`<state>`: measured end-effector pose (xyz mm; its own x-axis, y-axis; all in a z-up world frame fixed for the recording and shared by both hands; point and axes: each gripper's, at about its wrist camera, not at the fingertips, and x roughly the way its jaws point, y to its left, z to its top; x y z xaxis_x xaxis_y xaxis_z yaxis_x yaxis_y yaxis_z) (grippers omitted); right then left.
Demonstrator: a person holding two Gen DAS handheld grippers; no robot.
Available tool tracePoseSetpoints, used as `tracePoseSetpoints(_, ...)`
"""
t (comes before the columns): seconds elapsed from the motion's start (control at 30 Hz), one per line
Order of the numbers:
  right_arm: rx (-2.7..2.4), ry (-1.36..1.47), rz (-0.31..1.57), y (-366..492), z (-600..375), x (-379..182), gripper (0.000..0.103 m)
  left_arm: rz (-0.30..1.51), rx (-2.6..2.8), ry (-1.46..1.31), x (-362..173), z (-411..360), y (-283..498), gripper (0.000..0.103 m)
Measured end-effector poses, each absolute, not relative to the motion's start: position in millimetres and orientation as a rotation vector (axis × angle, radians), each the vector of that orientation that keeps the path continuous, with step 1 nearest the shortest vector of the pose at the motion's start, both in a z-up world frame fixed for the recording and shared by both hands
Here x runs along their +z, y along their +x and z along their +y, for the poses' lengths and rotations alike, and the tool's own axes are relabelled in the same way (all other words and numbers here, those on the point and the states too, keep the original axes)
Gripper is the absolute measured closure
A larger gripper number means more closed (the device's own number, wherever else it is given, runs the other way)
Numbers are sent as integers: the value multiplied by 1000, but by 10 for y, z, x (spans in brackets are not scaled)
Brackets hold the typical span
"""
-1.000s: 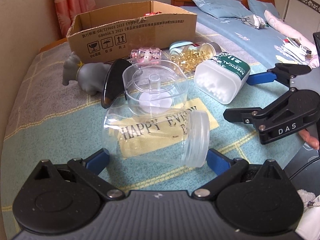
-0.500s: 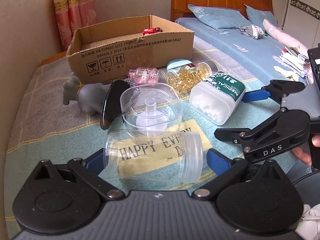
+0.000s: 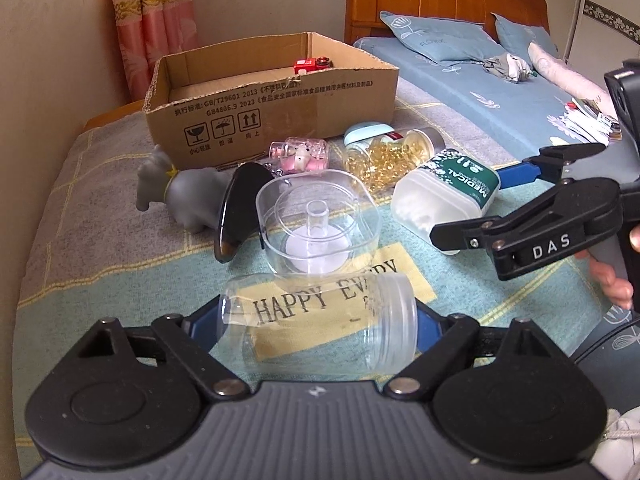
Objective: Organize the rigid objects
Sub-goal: 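Grasp the clear plastic jar with the left tool while the right grasps the white MEDICAL bottle, then carry the MEDICAL bottle into the box and open the right tool while the left carries the jar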
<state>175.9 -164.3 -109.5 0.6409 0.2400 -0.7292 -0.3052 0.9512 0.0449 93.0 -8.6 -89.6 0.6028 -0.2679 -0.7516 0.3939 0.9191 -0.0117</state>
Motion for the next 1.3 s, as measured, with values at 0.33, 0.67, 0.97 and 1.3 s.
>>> tracePoseSetpoints(0.33,327,-179,885,1975,-1467,-1059,0,840,-365,166,-881,-2,932,12)
tracePoseSetpoints(0.67,301,-262,927,2023,-1411,-1075,11,875,-377,161,-865,29,917,13)
tracePoseSetpoints(0.97,352,-283,959,1985,-1472,-993,16,869,-378,203,-696,19,901,13)
tracePoseSetpoints(1.3,404,-299,870,1979,-1566,-473,16,812,-352,222,-305,86,1092,13)
